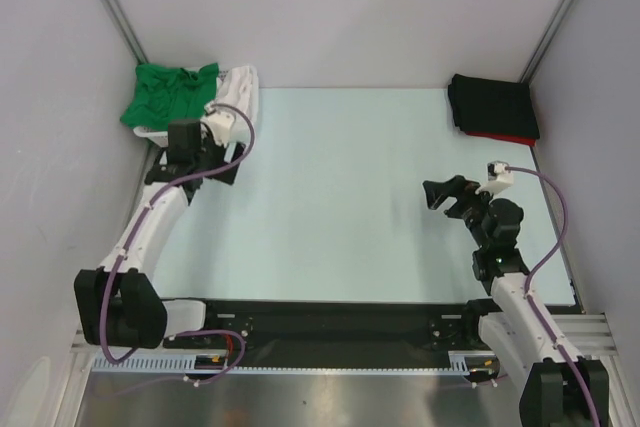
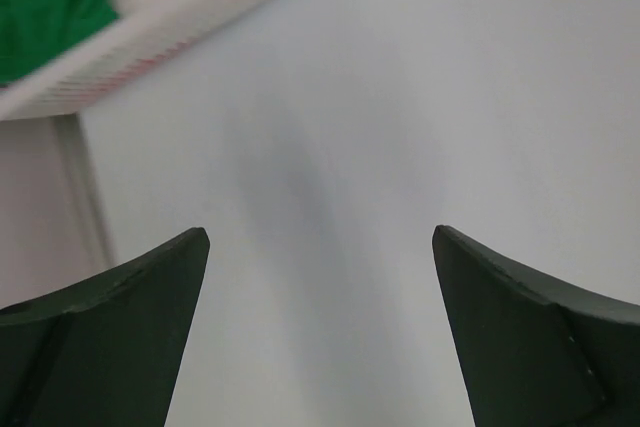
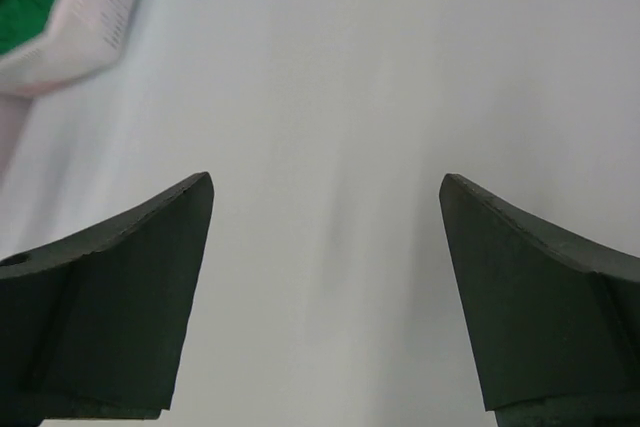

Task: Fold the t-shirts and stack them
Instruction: Grab the tshirt from the pile

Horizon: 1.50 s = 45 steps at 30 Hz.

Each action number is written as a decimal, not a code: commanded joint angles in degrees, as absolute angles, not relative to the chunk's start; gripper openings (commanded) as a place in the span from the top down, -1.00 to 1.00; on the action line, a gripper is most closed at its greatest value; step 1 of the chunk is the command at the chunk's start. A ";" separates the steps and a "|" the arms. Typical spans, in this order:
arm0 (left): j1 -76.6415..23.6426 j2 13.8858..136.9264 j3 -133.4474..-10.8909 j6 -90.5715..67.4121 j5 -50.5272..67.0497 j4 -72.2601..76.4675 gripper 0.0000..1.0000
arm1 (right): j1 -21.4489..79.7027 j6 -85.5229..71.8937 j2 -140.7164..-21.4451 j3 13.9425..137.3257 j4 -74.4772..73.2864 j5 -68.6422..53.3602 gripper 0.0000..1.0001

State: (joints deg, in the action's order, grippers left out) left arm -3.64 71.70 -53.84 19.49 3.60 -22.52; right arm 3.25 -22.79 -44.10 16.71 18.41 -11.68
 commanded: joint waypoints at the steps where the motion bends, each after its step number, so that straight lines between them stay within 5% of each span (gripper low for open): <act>1: -2.11 75.64 -68.06 22.94 -4.39 -21.44 -1.00 | 1.85 -33.55 -41.66 15.73 30.31 -12.93 -0.99; 16: 9.75 130.59 -135.21 14.85 -16.34 -40.08 -1.00 | 0.44 -29.97 -43.94 21.80 22.06 -21.18 -0.99; 29: 10.99 144.57 -135.88 21.09 -17.32 -32.96 -0.94 | 0.53 -28.83 -45.61 26.10 18.72 -20.30 -1.00; 36: 11.34 145.46 -135.00 23.73 -18.11 -31.20 0.14 | 0.79 -28.30 -46.32 29.18 17.14 -19.95 -1.00; 38: 11.51 144.85 -134.56 23.47 -17.58 -31.55 0.97 | 0.79 -28.21 -46.23 29.27 16.96 -19.86 -0.99; 45: 10.72 131.51 -131.04 20.83 -14.07 -31.02 0.99 | 0.88 -28.48 -44.83 29.44 16.70 -20.21 -1.00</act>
